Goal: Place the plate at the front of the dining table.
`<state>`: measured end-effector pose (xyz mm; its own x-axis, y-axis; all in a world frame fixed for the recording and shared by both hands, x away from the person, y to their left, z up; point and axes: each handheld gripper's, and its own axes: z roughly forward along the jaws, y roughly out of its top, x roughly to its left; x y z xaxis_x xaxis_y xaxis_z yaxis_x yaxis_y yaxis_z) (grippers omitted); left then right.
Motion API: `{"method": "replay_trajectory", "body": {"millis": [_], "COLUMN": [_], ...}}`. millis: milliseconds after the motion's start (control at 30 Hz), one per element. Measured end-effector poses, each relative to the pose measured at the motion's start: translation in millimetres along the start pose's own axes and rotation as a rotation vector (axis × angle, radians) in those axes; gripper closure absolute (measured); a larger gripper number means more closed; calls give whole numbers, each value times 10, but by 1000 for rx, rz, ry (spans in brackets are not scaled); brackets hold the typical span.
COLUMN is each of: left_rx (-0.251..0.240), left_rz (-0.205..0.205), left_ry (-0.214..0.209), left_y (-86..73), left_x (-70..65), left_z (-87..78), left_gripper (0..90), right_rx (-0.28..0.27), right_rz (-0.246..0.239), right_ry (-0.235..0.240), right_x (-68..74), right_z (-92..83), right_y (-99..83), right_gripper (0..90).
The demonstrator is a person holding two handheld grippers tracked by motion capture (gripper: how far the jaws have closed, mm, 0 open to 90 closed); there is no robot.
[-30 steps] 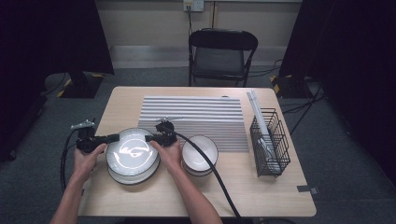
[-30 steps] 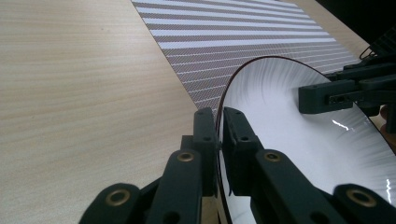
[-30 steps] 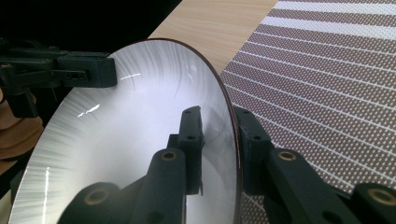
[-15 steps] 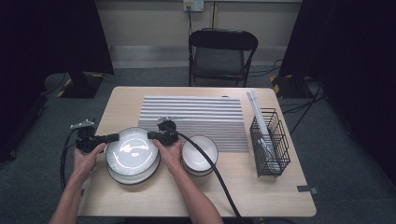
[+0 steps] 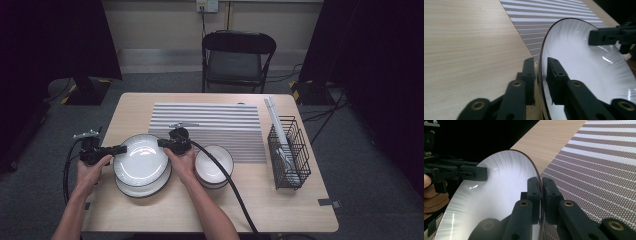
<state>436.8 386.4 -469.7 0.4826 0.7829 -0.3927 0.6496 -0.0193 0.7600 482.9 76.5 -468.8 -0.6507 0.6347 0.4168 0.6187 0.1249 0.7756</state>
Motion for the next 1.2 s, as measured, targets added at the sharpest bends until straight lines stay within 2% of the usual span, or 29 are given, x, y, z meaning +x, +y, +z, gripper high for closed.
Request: {"method": "replay_trajectory", "body": {"millis": [100,167,233,300,333,367,400,500,567,633,667,700,733,767,900,1100,1200], "left_rx": [2,-18,-36,-41,-55,-54,-53,-55,-49,-36,-26,-25,-29,-30,-35,-35,-38], "left_rz": [5,5,6,-1,1,10,-5,-4,-4,-4,-9,-19,-21,-12,1,1,0], "left_ry": [3,3,24,15,23,31,25,21,23,16,18,18,-5,1,15,22,16], "left_y": [14,40,61,73,79,97,109,102,100,63,37,22,15,20,39,43,40], "left_x": [-7,1,-17,-4,-10,-6,-3,4,4,8,17,20,25,16,-7,-16,-10], "left_z": [2,-2,13,30,34,38,44,40,32,12,-3,-6,-6,-3,3,7,7], "left_gripper": [825,849,849,850,851,850,849,847,835,747,747,757,784,826,839,841,841], "right_rx": [-1,-2,-4,-2,-2,-7,-12,-14,-13,-13,-15,-17,-17,-15,-4,14,27], "right_rz": [-2,-8,-9,-8,-10,-10,-14,-6,-11,-14,-14,-15,-13,-9,-5,59,99], "right_ry": [-3,-12,-15,-25,-26,-26,-31,-26,-26,-24,-23,-24,-23,-23,-30,-15,-7], "right_x": [4,5,0,-10,-16,-17,-12,-23,-18,-17,-15,-14,-20,-22,-31,-54,-73], "right_z": [-1,-3,-4,-2,-2,-5,-7,-8,-9,-11,-14,-16,-15,-15,-10,-9,-8], "right_y": [-7,13,32,57,67,77,83,76,72,72,70,62,55,50,34,30,10], "right_gripper": [854,853,853,851,852,853,854,855,856,856,857,856,856,855,849,831,795]}}
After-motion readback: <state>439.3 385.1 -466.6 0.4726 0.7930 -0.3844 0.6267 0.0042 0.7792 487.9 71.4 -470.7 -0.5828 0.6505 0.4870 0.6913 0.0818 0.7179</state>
